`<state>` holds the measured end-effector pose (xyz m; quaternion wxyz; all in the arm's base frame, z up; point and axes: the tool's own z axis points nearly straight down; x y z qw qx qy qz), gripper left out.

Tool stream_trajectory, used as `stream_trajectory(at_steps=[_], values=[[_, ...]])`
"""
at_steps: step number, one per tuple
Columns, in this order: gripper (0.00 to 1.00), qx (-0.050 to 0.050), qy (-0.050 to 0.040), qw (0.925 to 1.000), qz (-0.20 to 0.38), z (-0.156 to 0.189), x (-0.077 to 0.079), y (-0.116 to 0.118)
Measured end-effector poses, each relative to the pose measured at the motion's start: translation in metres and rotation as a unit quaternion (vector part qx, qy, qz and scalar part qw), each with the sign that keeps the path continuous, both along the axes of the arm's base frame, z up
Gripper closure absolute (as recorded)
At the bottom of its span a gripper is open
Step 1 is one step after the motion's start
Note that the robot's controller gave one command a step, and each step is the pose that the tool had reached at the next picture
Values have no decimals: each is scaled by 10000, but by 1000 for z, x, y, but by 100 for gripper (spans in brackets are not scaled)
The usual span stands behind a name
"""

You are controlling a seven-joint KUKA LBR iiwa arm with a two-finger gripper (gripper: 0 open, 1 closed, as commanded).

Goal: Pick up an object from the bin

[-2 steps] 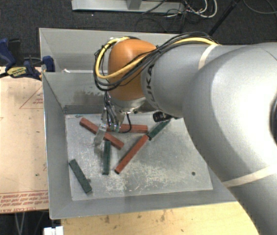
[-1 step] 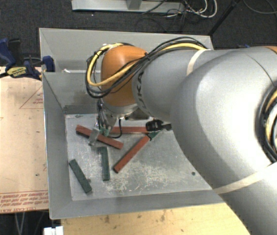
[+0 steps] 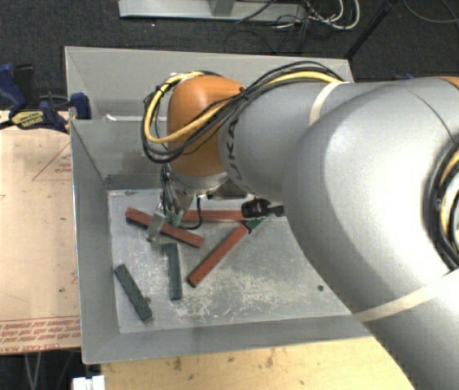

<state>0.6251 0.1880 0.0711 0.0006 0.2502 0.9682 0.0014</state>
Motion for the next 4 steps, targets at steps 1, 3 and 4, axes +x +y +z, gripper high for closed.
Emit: stream_trajectory(at_steps=[1, 3, 4], values=[[100, -7, 25, 10000, -2, 4, -2, 0], [100, -5, 5, 10000, 1, 42, 0, 0], [100, 1, -18, 10000, 1, 51, 0, 0]])
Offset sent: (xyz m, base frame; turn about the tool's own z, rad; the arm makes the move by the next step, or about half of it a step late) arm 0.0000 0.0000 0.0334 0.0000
